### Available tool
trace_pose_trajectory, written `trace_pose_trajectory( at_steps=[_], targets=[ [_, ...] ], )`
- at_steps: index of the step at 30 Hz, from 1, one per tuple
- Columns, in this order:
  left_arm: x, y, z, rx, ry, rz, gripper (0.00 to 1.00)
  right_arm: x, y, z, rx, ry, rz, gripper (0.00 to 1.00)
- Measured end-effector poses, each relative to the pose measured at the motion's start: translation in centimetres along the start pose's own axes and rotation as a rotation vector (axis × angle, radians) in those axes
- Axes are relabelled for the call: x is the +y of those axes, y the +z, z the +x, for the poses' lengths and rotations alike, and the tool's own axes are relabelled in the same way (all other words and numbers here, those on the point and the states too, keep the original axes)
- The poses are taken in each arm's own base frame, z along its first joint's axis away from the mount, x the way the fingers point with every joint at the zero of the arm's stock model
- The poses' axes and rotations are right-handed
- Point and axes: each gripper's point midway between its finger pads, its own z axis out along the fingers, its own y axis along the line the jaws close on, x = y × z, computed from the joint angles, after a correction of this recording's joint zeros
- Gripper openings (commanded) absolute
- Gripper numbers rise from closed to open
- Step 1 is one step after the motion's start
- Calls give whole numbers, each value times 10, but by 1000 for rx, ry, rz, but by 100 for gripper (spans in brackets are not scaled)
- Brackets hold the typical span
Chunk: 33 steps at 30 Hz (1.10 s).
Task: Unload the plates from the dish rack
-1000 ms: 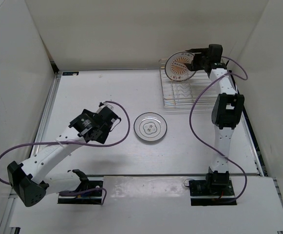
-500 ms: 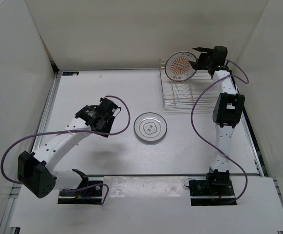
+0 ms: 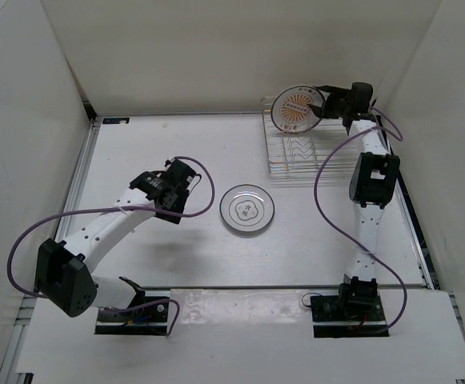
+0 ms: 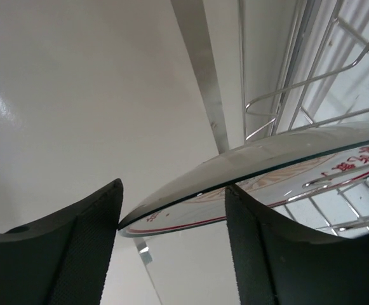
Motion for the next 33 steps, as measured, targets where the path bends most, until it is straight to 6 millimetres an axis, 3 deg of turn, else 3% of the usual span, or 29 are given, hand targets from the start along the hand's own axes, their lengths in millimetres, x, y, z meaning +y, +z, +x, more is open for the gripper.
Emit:
trace_pose_trajectory(
  at_steps=[4, 8, 14, 15, 19, 26, 33],
  targets=[
    [-2, 3, 0, 11, -4, -5, 100, -4, -7, 4, 62, -5, 0, 62],
    [-1, 5, 1, 20, -17, -11, 100, -12, -27, 10, 122, 7, 32, 60],
    [4, 6, 4, 35, -45, -21, 100, -18, -50, 22, 190, -28, 75, 41],
    [4, 6, 5, 38, -48, -21, 100, -20, -52, 24, 199, -34, 82, 41],
    [5, 5, 6, 41, -58, -23, 100, -29, -54, 29, 232, -27, 108, 25],
    [7, 2, 11, 50, -73, -25, 100, -25, -58, 37, 276, 71, 123, 1],
    [7, 0, 11, 48, -91, -23, 100, -14, -61, 43, 315, 92, 93, 0]
  ],
)
